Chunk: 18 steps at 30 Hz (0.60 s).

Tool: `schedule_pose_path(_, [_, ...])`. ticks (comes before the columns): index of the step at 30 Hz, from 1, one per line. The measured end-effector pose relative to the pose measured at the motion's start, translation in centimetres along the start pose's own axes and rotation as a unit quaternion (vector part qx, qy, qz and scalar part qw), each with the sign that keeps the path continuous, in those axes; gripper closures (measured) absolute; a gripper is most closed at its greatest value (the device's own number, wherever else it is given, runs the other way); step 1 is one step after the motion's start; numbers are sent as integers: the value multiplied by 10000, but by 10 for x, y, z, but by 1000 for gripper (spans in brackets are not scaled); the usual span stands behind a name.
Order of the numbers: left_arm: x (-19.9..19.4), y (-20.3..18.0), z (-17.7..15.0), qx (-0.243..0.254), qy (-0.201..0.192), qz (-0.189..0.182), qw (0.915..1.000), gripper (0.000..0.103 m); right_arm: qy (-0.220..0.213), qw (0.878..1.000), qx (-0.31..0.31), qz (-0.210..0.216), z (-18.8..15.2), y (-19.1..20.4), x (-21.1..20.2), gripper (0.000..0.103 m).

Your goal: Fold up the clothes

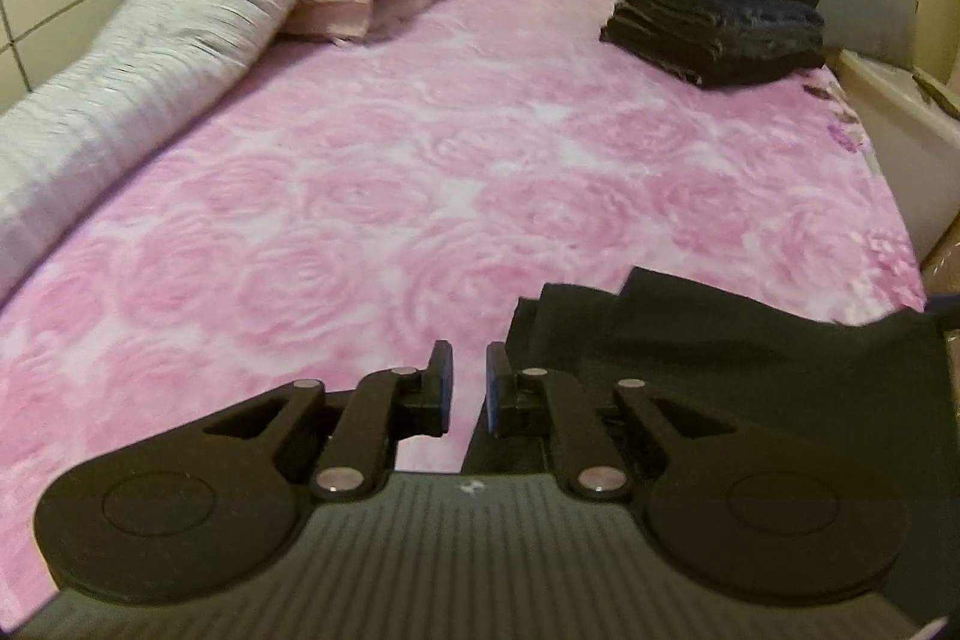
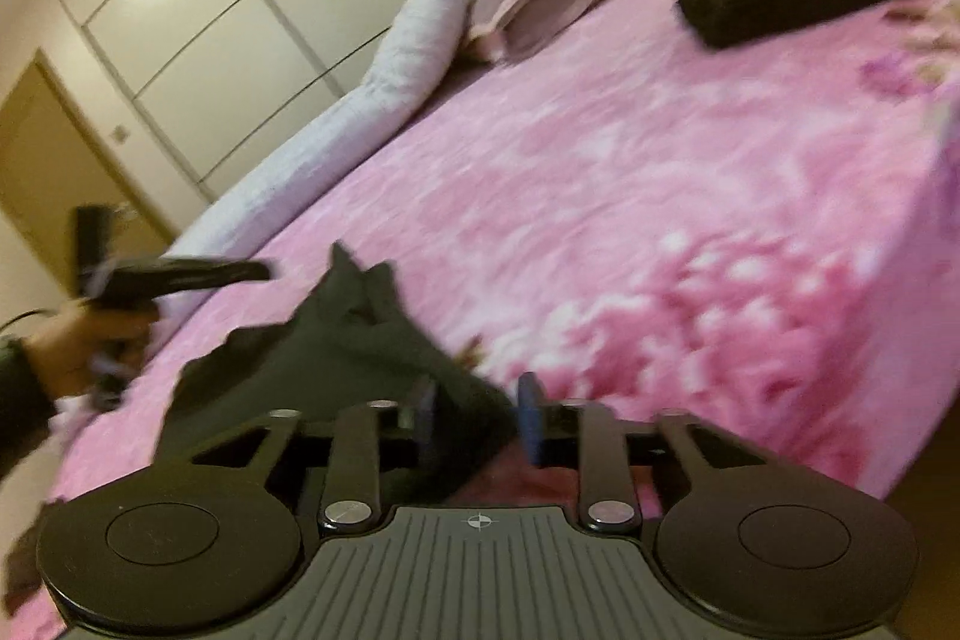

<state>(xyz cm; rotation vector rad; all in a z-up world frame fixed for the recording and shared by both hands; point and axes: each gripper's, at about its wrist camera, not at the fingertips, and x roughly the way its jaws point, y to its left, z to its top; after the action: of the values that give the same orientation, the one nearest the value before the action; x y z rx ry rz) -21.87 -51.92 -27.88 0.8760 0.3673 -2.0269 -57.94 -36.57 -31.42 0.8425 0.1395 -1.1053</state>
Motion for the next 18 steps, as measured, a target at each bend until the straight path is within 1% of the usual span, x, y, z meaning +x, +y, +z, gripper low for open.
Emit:
schedule_pose_path(2, [-25,-5,-6,-16,-74,16,10000,95,-164,9998,7,-69,1,4,-12,71])
schedule_pose_path(3, [-38,-14,-13,15,-94,-65,9999,95,-219,9997,24,-40,1,7,-18,71])
schedule_pose_path(4, [-46,-24,-20,24,-104,-189,9998,95,-246,9997,18,17,0,10,-22,70])
schedule_pose_path(7, [-53,-56,-40,140,-57,-595,9981,93,-163,9991,-54,376,-5,21,-22,70])
schedule_pose_path(8, [-49,-68,-46,203,3,-730,9971,91,-96,9987,-62,487,-7,25,-18,70])
schedule_pose_path(10, [-36,-85,-55,388,163,-835,9956,89,84,9975,-87,701,-10,34,-5,70])
schedule_pose_path(12, [-17,-95,-60,620,348,-725,9948,89,281,9958,-232,844,-11,41,14,70])
schedule_pose_path(13, [-10,-96,-60,693,359,-697,9945,89,349,9955,-265,841,-11,40,24,70])
schedule_pose_path(15, [3,-88,-54,602,346,-683,9952,88,457,9955,-290,772,-10,36,43,70])
schedule_pose_path(16, [6,-83,-52,568,362,-668,9955,85,508,9957,-264,732,-8,31,52,70])
schedule_pose_path(17, [12,-78,-47,562,369,-633,9957,80,512,9957,-215,748,-5,24,59,71])
schedule_pose_path(18, [17,-73,-43,541,361,-569,9963,80,483,9958,-182,760,-1,20,62,71])
